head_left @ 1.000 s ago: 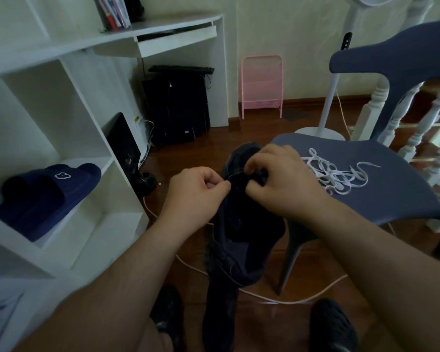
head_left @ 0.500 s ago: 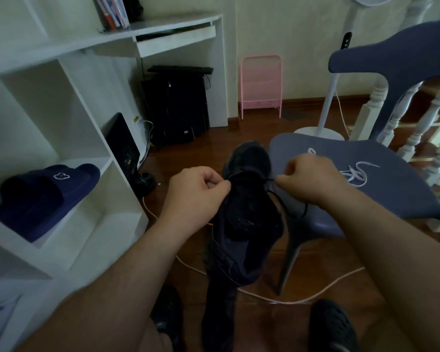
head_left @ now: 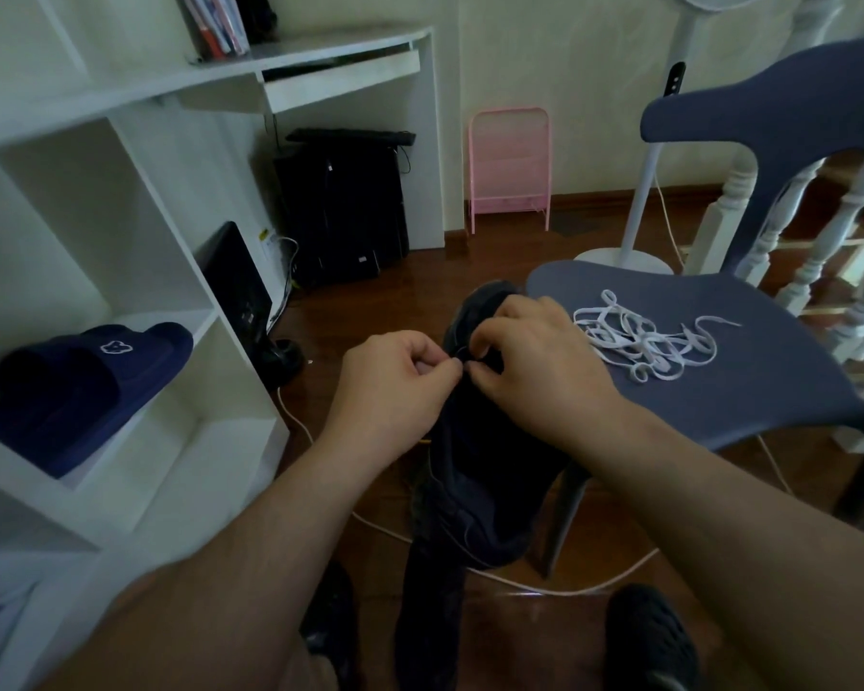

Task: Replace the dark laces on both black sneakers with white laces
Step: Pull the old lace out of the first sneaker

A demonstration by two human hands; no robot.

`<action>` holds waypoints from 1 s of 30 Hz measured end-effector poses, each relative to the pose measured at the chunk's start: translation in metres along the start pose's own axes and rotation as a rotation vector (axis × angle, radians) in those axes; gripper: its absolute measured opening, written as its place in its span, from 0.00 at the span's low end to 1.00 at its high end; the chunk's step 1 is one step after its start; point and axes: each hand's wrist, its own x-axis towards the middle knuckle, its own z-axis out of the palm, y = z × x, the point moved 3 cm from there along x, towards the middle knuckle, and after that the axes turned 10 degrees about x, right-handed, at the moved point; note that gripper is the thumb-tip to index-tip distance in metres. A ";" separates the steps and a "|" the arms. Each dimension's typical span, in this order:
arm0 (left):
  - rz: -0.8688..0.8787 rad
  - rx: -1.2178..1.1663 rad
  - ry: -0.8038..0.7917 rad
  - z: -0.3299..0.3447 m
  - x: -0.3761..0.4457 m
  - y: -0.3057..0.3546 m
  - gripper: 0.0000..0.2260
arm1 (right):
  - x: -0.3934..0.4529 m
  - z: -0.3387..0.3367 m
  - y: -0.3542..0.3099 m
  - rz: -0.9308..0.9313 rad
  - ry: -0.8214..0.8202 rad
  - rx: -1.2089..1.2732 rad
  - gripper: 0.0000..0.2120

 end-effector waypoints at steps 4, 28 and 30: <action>-0.004 0.005 0.001 -0.002 0.000 0.000 0.09 | 0.000 -0.001 -0.001 -0.022 0.024 0.007 0.07; -0.019 0.003 0.015 -0.008 0.001 -0.007 0.09 | 0.002 0.004 -0.010 -0.020 0.067 0.010 0.08; -0.029 0.006 0.037 -0.011 0.003 -0.007 0.09 | 0.004 -0.002 -0.004 0.019 0.064 0.037 0.07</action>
